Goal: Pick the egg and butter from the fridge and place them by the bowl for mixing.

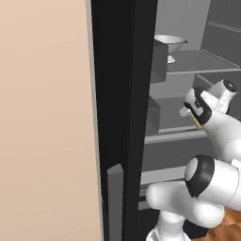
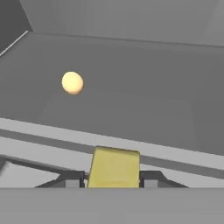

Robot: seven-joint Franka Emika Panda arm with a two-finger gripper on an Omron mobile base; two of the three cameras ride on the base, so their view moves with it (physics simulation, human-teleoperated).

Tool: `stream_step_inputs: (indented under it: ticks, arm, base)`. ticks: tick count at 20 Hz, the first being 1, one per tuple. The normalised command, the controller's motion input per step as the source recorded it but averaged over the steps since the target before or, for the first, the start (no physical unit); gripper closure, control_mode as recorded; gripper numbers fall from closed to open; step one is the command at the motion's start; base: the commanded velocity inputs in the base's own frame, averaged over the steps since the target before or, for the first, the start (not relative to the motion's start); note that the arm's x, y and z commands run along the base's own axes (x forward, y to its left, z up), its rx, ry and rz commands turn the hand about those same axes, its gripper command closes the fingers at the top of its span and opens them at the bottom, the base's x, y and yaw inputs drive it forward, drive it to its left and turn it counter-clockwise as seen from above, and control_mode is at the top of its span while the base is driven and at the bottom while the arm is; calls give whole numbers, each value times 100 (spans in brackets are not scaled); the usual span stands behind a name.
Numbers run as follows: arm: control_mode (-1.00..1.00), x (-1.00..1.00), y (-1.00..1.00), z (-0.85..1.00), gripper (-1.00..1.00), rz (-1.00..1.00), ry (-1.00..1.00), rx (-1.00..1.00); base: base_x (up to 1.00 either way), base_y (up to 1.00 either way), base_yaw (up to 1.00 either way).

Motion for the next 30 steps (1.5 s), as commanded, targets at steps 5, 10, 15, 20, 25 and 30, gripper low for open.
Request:
stream_step_inputs:
  ticks: [5, 10, 15, 20, 25, 30]
  arm:
    - [-100, -100, -1, 83, 100, 0, 1, 0]
    - [-100, -100, 0, 77, 100, 0, -22, 0]
    - [-100, -53, 0, 26, 100, 0, -26, 0]
    - [100, -44, 0, -7, 100, 6, 0, 0]
    - [100, 0, 0, 0, 100, 0, 0, 0]
    - [100, 0, 0, 0, 100, 0, 0, 0]
  base:
    - [0, 0, 0]
    - [0, 0, 0]
    - [0, 0, 0]
    - [-20, 1, 3]
    - [-97, 10, -6]
    - [-74, 65, -58]
